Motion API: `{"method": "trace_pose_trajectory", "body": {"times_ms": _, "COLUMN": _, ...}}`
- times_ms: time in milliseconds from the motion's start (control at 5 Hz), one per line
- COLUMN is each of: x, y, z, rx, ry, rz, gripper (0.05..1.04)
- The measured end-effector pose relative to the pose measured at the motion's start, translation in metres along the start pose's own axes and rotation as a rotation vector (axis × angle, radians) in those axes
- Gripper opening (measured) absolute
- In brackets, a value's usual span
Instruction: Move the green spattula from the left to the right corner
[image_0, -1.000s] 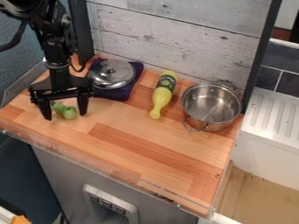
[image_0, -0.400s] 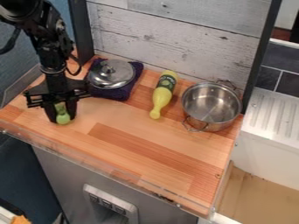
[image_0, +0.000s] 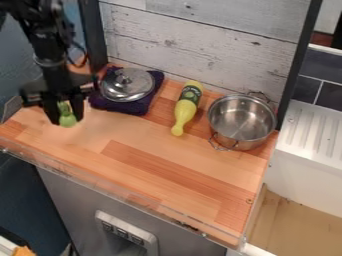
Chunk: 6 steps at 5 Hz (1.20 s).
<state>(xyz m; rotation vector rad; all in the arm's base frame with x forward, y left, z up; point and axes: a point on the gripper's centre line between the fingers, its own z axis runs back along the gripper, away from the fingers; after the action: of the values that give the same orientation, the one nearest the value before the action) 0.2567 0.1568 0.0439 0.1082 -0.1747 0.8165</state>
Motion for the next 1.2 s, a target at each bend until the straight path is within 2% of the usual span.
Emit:
{"method": "trace_pose_trajectory", "body": {"times_ms": 200, "x": -0.012, "y": -0.017, "z": 0.026, "rx": -0.066, "ry": -0.034, "rz": -0.046, "gripper": 0.402}}
{"method": "trace_pose_trajectory", "body": {"times_ms": 400, "x": -0.04, "y": -0.047, "z": 0.049, "rx": -0.128, "ry": -0.051, "rz": -0.156, "gripper": 0.403}}
{"method": "trace_pose_trajectory", "body": {"times_ms": 600, "x": -0.075, "y": -0.083, "z": 0.062, "rx": -0.186, "ry": -0.055, "rz": -0.285, "gripper": 0.403}}
{"method": "trace_pose_trajectory", "body": {"times_ms": 800, "x": -0.112, "y": -0.112, "z": 0.063, "rx": -0.245, "ry": -0.037, "rz": -0.398, "gripper": 0.402}}
{"method": "trace_pose_trajectory", "body": {"times_ms": 1000, "x": -0.156, "y": -0.141, "z": 0.061, "rx": -0.26, "ry": -0.04, "rz": -0.523, "gripper": 0.403}}
{"method": "trace_pose_trajectory", "body": {"times_ms": 1200, "x": -0.171, "y": -0.149, "z": 0.043, "rx": -0.253, "ry": -0.023, "rz": -0.573, "gripper": 0.403}}
